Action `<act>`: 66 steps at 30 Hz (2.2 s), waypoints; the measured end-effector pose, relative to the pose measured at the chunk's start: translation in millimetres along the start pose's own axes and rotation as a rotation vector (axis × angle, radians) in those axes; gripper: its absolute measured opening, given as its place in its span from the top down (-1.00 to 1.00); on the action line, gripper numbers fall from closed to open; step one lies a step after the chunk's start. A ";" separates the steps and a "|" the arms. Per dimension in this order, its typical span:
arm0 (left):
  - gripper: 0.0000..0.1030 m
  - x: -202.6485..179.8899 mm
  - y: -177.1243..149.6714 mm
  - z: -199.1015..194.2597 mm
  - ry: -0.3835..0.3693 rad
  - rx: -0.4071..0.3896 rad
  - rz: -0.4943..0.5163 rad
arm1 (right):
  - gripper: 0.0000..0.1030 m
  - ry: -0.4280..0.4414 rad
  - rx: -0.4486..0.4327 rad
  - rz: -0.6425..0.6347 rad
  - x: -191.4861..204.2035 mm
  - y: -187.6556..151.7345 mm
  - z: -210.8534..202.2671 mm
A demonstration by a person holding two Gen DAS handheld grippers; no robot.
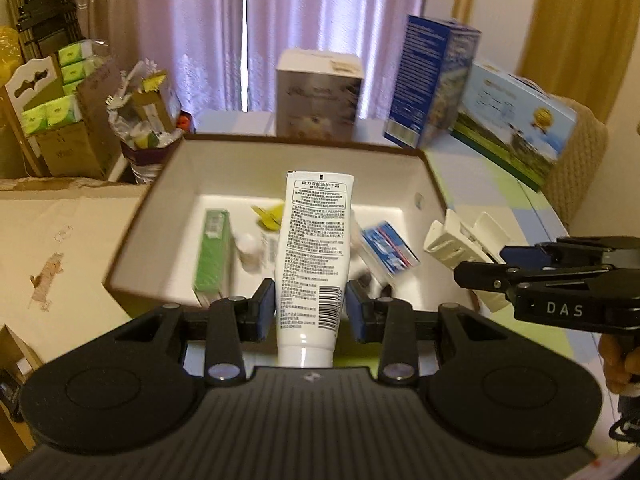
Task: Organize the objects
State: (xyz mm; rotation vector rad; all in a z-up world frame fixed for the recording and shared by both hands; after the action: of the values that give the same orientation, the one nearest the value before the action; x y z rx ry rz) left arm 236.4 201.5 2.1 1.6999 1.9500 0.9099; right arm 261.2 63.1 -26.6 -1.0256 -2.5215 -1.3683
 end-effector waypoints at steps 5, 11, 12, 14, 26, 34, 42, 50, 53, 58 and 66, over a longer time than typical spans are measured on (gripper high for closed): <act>0.37 14.3 25.9 37.6 0.021 0.019 0.001 | 0.21 -0.035 0.000 0.065 -8.7 24.4 37.2; 0.37 11.3 43.3 81.9 0.002 0.067 0.007 | 0.21 -0.088 0.024 0.135 -24.6 33.1 72.9; 0.37 8.9 44.7 89.2 -0.003 0.076 0.009 | 0.21 -0.098 0.030 0.147 -27.5 33.1 78.0; 0.37 4.7 47.1 101.8 -0.010 0.095 0.016 | 0.21 -0.113 0.038 0.167 -33.0 33.0 86.3; 0.36 -5.7 52.1 159.7 -0.048 0.180 0.033 | 0.21 -0.172 0.037 0.239 -56.4 41.2 107.9; 0.11 -1.4 60.6 173.2 -0.074 0.171 0.036 | 0.21 -0.183 0.026 0.270 -62.1 48.3 116.9; -0.26 14.8 63.6 171.8 -0.036 0.152 0.062 | 0.20 -0.128 0.004 0.287 -58.7 53.8 124.9; -0.64 33.8 63.0 160.2 -0.012 0.124 0.071 | -0.33 -0.129 -0.025 0.217 -42.7 58.1 124.9; -0.70 39.3 60.7 154.2 -0.013 0.119 0.069 | -0.34 -0.138 -0.014 0.213 -39.1 54.4 121.3; -0.75 46.3 54.5 142.8 -0.015 0.113 0.071 | -0.38 -0.162 0.006 0.199 -31.1 43.5 110.6; -0.88 50.8 48.1 119.9 -0.044 0.079 0.072 | -0.40 -0.188 0.017 0.210 -13.9 28.9 86.9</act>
State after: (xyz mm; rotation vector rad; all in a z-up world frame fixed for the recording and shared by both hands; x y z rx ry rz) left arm 342.2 278.9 -43.5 1.8298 1.9308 0.8238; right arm 308.7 133.9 -62.9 -1.4303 -2.4566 -1.2439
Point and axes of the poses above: each gripper's, at about its wrist camera, not at the fingertips, and z roughly the way its jaws point, x to its left, y to its top, the point moved 3 cm from there along z, roughly the way its jaws point, and after that the axes turned 14 degrees about y, right-handed, at the moved point
